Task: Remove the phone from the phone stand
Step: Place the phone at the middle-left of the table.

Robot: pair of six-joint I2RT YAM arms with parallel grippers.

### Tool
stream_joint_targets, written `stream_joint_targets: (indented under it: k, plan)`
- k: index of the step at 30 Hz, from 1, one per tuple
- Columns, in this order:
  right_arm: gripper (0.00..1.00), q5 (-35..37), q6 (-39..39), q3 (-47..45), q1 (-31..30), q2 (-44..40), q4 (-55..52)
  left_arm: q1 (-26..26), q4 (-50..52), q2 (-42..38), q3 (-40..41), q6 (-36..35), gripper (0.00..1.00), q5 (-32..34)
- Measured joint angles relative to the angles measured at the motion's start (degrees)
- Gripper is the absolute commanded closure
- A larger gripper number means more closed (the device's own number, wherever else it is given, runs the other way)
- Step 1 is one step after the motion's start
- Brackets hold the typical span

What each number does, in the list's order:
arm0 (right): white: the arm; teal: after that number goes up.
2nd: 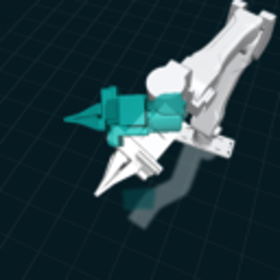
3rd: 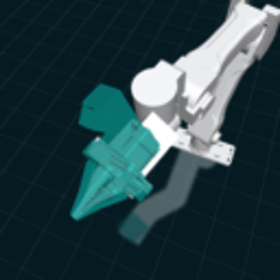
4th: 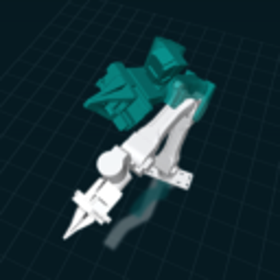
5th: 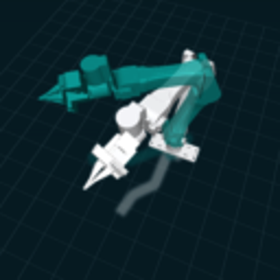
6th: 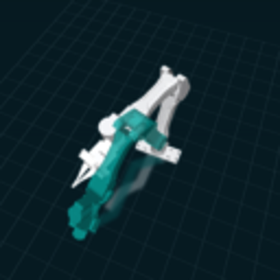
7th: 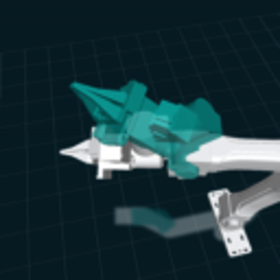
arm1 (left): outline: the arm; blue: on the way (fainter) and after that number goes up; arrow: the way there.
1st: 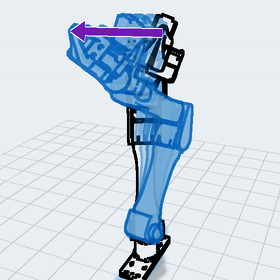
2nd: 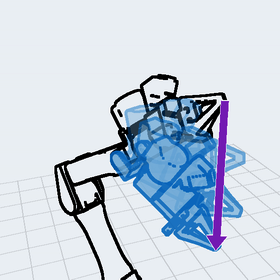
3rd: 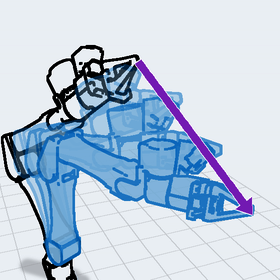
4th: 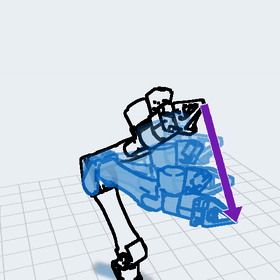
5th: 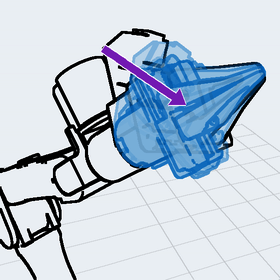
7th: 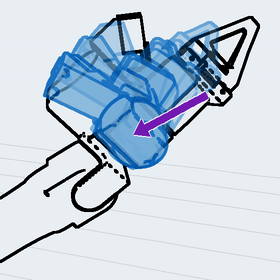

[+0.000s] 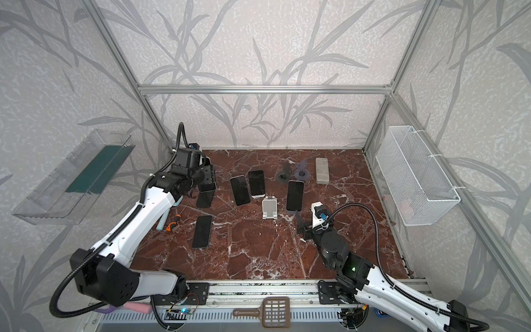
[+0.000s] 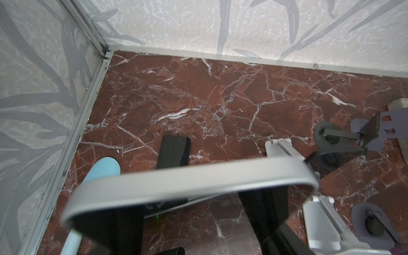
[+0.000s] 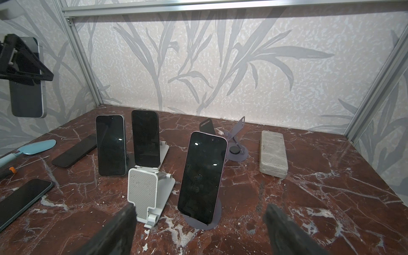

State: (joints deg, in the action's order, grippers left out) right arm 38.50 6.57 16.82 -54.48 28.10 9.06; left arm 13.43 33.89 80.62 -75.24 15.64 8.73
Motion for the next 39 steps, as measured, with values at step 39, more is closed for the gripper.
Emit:
stream_joint_targets:
  k: [39]
  plan:
    - [0.11,0.5,-0.5,0.0,0.0,0.8,0.0,-1.8,7.4,37.7,-17.2,-3.2,0.64,-7.7]
